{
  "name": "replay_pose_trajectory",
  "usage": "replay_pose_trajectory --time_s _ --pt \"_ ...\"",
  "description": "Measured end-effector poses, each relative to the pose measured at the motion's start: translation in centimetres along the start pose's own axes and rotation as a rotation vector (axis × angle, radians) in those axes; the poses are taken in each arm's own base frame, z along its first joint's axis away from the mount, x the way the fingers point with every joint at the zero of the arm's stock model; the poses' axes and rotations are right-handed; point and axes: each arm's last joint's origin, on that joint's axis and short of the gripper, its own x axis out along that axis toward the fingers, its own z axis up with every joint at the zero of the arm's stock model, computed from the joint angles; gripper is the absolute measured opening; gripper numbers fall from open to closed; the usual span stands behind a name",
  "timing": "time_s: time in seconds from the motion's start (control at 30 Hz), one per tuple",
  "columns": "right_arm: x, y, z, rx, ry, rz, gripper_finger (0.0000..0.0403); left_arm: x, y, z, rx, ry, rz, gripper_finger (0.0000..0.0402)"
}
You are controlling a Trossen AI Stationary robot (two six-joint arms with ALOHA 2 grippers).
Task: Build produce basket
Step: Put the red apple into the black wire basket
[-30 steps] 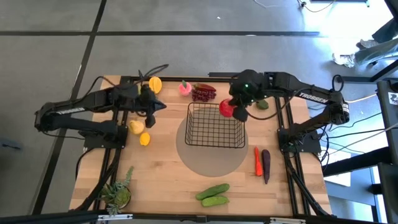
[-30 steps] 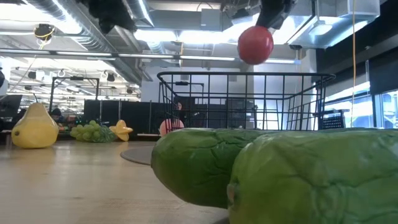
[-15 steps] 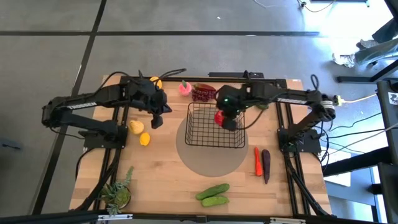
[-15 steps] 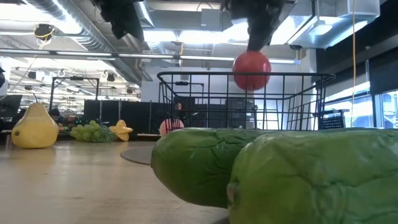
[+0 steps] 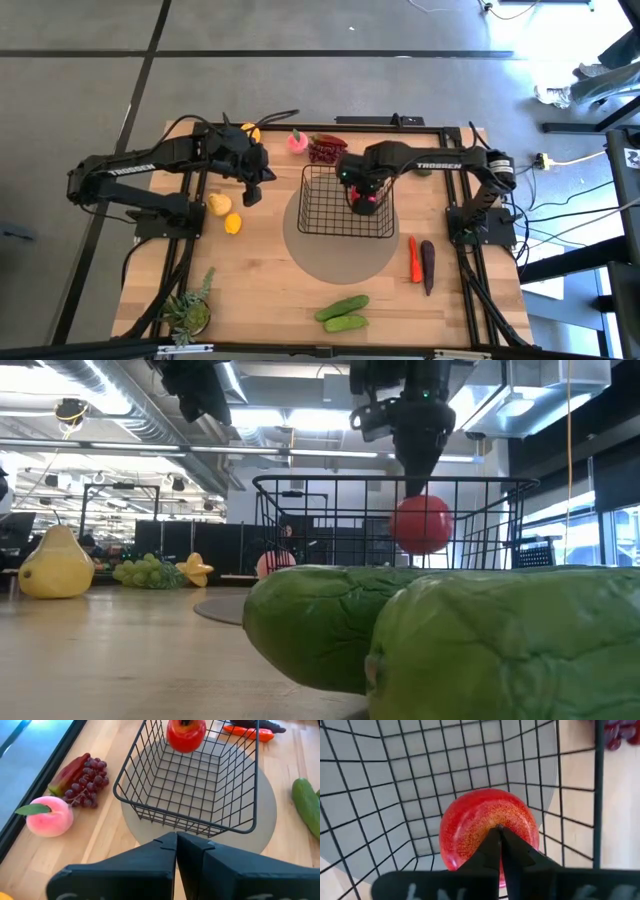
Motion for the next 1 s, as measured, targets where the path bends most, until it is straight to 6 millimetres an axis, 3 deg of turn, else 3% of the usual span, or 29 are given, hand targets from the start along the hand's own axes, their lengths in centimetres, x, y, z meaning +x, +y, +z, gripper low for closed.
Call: replay_pose_trajectory --time_s 0.53,1.0 --pt "3.9 0.4 0.8 -0.02 0.138 -0.036 0.0 0.0 0.1 0.1 -0.004 -0.006 0.023 0.0" --pt "4.7 -0.1 1.1 -0.027 0.151 -0.007 0.0 0.0 0.1 0.1 -0.012 -0.011 0.046 0.0"
